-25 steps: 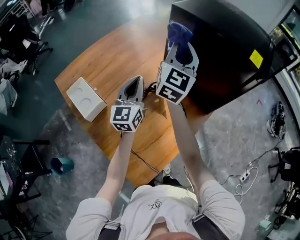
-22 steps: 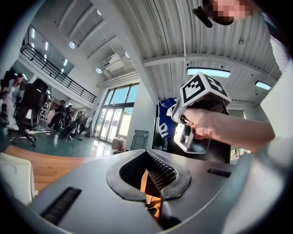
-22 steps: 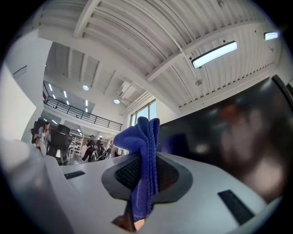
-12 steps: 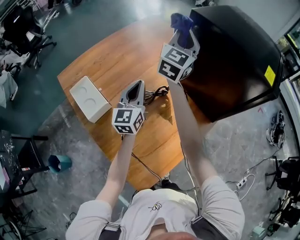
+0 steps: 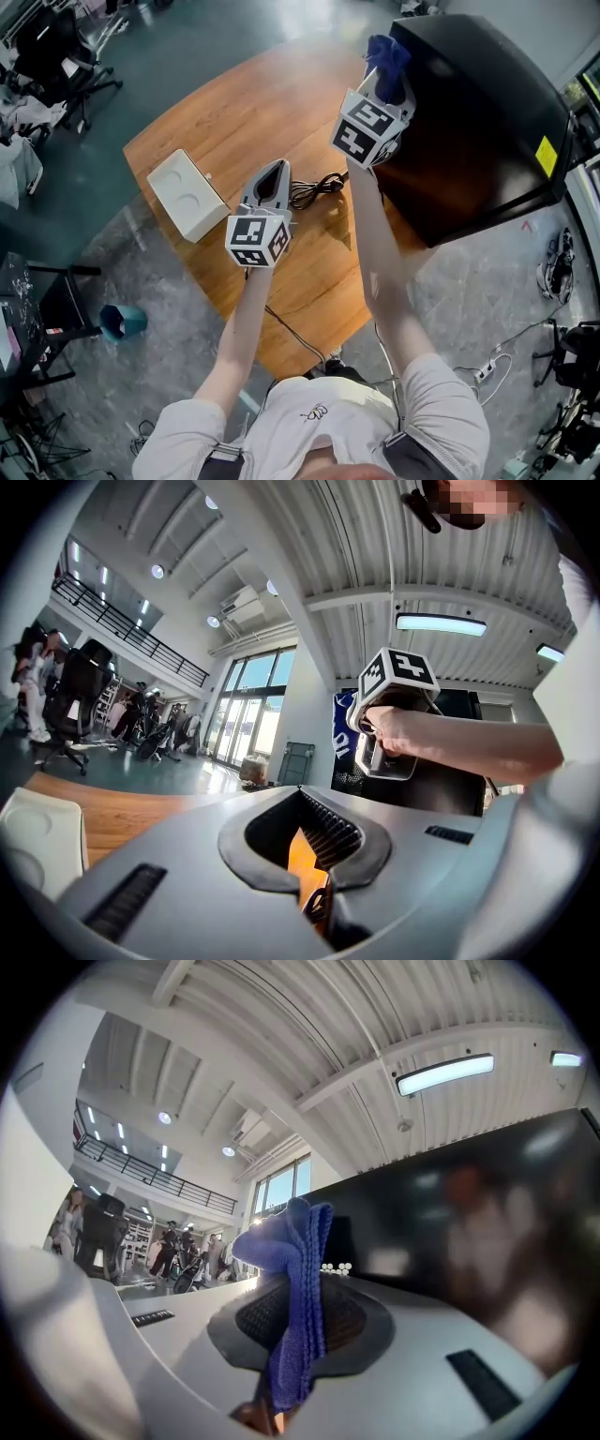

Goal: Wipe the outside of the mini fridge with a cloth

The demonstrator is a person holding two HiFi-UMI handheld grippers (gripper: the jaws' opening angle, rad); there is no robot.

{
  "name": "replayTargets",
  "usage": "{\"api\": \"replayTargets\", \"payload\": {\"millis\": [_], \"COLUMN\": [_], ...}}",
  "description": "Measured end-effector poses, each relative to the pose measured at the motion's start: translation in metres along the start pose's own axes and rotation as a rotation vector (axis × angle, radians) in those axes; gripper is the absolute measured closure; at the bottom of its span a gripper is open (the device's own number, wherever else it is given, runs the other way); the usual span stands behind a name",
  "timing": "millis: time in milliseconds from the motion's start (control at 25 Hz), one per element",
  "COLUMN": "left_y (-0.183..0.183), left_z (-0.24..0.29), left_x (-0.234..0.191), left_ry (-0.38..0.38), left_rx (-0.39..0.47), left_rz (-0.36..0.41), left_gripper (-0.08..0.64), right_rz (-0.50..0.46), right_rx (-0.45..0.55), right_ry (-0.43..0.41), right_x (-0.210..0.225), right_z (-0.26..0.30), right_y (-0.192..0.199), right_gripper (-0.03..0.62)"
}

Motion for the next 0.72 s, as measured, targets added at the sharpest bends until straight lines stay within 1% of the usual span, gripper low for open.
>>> {"api": "replayTargets", "payload": {"millis": [280, 480, 640, 720], "left_y": [-0.010, -0.015, -0.015, -0.013], "left_z": [-0.004, -0.009, -0.009, -0.007], "left_x": [0.013, 0.027, 0.051, 0.067], "left_ry": [0.033, 0.055, 0.100, 0.131], "left_rx": [0.014, 0.031, 0.038, 0.038], "left_rz": [0.013, -0.004, -0.010, -0.018], "left_gripper": [0.555, 0.555, 0.555, 0.555], "right_rz": [0.038, 0.036, 0.030, 0.010], "right_rx": [-0.001, 0.003, 0.008, 0.010], "right_ry": [0.065, 0.110, 0.165, 0.198], "right_x": [0.027, 0.053, 0.081, 0.100], "right_z": [-0.032, -0.060, -0.087, -0.102], "right_y": [-0.005, -0.009, -0.009, -0.010], "right_gripper": [0.531, 0.531, 0.531, 0.531]}}
Point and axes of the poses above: the fingertips, and each gripper's own axes: z forward along the fingers, x to its right, y out of its underside, the point moved 10 cm from there along -z, backward along the fingers, and after that the axes turned 1 degree about -x, right-handed, at the moved point
